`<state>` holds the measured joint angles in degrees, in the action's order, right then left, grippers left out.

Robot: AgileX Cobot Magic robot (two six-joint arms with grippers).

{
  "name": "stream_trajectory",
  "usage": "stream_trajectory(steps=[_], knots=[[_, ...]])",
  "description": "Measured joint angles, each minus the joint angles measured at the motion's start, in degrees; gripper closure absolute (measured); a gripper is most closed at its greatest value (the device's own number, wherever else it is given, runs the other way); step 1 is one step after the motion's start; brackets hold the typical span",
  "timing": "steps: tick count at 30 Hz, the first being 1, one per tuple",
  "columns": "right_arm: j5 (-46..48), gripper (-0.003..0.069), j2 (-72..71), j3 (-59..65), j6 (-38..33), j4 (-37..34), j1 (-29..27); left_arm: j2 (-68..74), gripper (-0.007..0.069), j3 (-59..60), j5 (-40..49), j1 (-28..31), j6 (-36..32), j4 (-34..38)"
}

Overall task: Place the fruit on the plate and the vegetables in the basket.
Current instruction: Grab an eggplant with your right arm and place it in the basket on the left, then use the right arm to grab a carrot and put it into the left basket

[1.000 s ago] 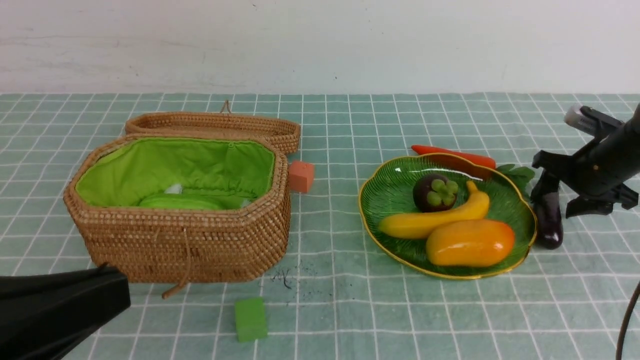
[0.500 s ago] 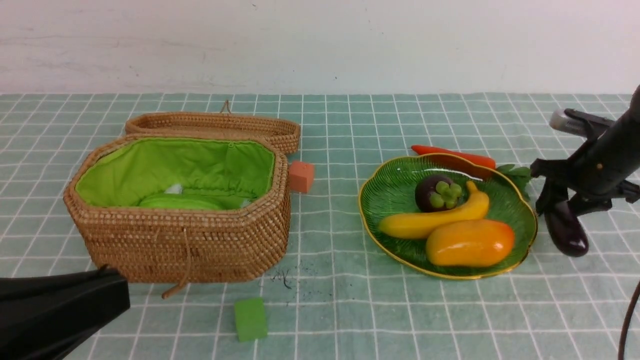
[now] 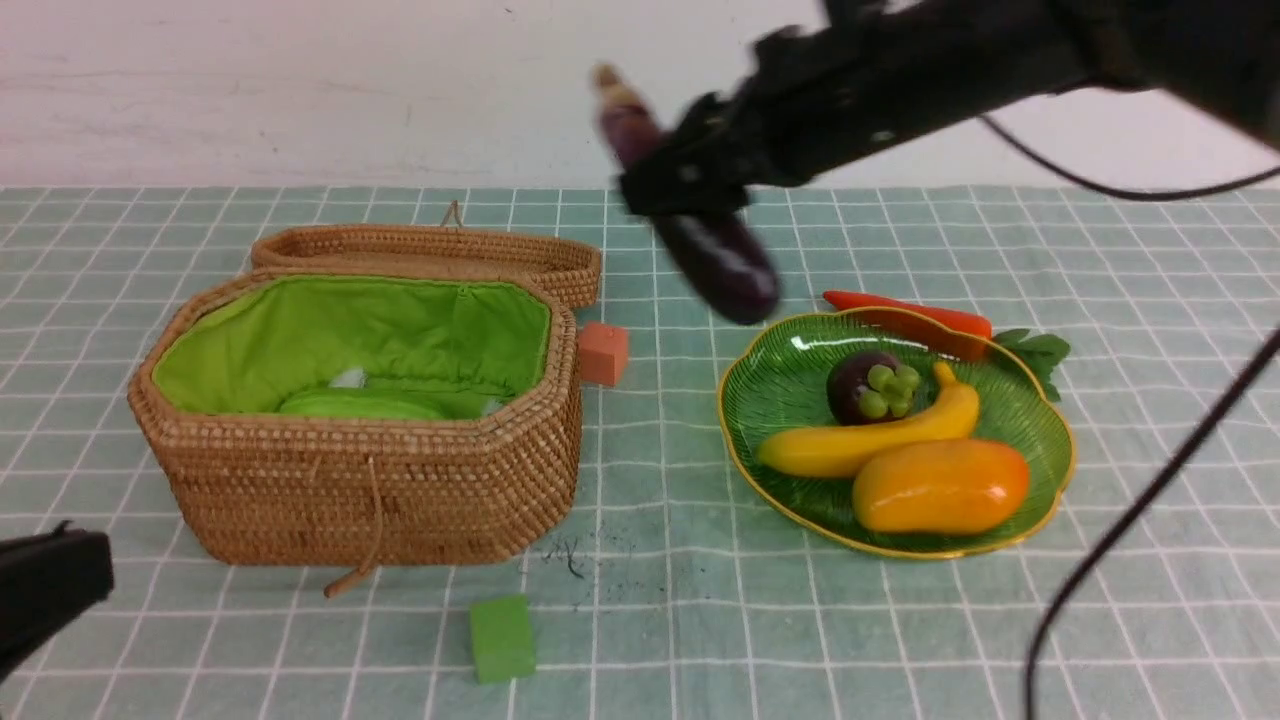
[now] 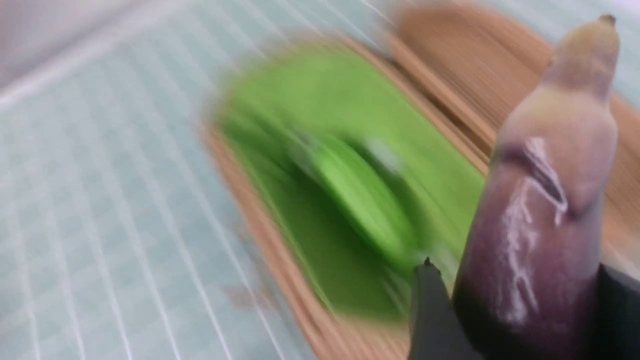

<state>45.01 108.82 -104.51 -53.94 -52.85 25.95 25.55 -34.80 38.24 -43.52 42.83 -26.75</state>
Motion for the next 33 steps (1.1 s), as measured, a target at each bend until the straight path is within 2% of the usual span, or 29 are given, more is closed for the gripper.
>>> stream_trajectory(steps=[1,2,3,9,11,12,14,16,19,20,21,23,25,26,29,30,31,33], knots=[[-3.9,0.0315,1.5,-0.4,-3.1,-3.2,2.9,0.0,0.0638,0.0,0.2,0.0,2.6,-1.7],[-3.9,0.0315,1.5,-0.5,-3.7,-3.8,3.4,0.0,0.0638,0.0,0.2,0.0,2.6,-1.7],[-9.2,0.0315,3.7,-1.2,-8.4,-7.5,6.4,0.0,0.0638,0.0,0.0,0.0,4.4,-3.0],[-24.3,0.0300,12.3,-4.3,-22.8,-14.9,13.6,0.0,0.0638,0.0,-0.2,0.0,5.5,-4.1],[-28.4,0.0242,13.7,-4.4,-24.2,-15.9,14.7,0.0,0.0637,0.0,-0.3,0.0,5.0,-4.1],[-30.0,0.0176,14.2,-4.4,-24.6,-16.2,15.1,0.0,0.0637,0.0,-0.5,0.0,4.5,-4.1],[-30.5,0.0073,14.1,-4.4,-25.0,-16.5,15.2,0.0,0.0637,0.0,-1.0,0.0,3.9,-4.1],[-29.0,0.0004,12.8,-4.4,-24.8,-16.5,14.6,0.0,0.0636,0.0,-1.7,0.0,3.7,-4.1],[-24.2,-0.0011,9.7,-4.4,-21.1,-14.0,12.8,0.0,0.0636,0.0,-3.0,0.0,3.6,-4.1],[-21.4,-0.0005,7.7,-4.4,-17.7,-11.8,11.5,0.0,0.0636,0.0,-4.0,0.0,3.6,-4.1],[-15.9,0.0034,3.6,-4.5,-9.8,-5.9,8.3,0.0,0.0636,0.0,-5.7,0.0,3.6,-4.1],[-12.5,0.0081,1.3,-4.8,-2.5,-1.5,5.4,0.0,0.0636,0.0,-7.3,0.0,3.6,-4.1],[-1.6,0.0216,-3.8,-5.5,15.2,13.4,-2.4,0.0,0.0636,0.0,-9.7,0.0,3.5,-4.1],[2.3,0.0273,-4.7,-5.5,20.5,19.2,-5.6,0.0,0.0634,0.0,-10.4,0.0,3.5,-4.1],[11.4,0.0434,-4.8,-5.5,29.9,33.6,-14.1,0.0,0.0634,0.0,-11.2,0.0,3.4,-4.1],[11.9,0.0434,-4.7,-5.5,30.3,34.4,-14.7,0.0,0.0634,0.0,-11.2,0.0,3.4,-4.1],[14.4,0.0497,-3.3,-5.4,32.0,39.1,-18.8,0.0,0.0634,0.0,-11.2,0.0,3.4,-4.1],[15.3,0.0533,-1.3,-5.4,32.1,41.0,-22.8,0.0,0.0634,0.0,-11.2,0.0,3.4,-4.1]])
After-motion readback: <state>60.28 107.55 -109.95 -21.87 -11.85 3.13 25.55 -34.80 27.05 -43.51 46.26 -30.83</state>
